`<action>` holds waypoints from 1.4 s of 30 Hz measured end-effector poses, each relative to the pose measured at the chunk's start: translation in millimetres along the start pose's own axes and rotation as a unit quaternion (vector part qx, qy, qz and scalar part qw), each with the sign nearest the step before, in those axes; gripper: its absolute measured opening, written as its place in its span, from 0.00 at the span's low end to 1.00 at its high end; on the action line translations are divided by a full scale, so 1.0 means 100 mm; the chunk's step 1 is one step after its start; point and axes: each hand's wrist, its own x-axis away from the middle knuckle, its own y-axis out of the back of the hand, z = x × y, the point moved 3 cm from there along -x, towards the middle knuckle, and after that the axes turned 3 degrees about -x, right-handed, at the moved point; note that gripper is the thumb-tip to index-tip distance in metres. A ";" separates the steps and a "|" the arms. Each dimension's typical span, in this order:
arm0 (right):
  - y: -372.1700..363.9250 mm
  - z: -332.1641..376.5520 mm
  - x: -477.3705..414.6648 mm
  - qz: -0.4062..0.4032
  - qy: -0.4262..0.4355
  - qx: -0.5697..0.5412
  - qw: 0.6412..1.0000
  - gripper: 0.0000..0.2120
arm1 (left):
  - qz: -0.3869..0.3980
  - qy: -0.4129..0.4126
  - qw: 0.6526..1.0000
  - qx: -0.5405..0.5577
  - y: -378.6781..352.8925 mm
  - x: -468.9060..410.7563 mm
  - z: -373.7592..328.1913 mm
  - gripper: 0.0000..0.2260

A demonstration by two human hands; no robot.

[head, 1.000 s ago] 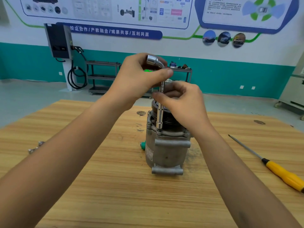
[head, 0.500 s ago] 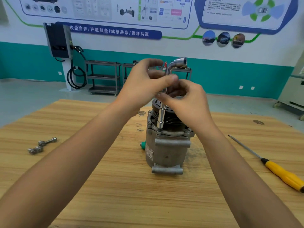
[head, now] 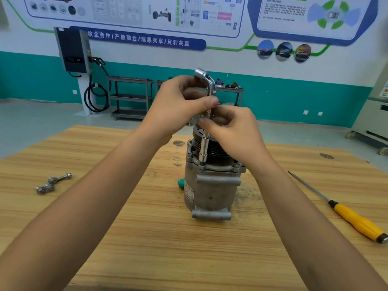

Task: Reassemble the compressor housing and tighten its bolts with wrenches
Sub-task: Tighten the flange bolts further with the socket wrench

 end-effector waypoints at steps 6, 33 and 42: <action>-0.07 0.02 -0.03 0.012 -0.041 0.113 0.993 0.12 | 0.012 -0.001 0.997 -0.073 -0.02 -0.08 0.03 0.07; -0.01 0.00 0.07 -0.047 -0.041 0.076 0.995 0.07 | -0.003 -0.027 0.991 -0.134 -0.13 0.04 -0.02 0.12; 0.01 -0.08 0.06 0.058 -0.090 0.004 0.994 0.06 | 0.003 0.019 0.995 -0.094 -0.09 0.04 -0.03 0.10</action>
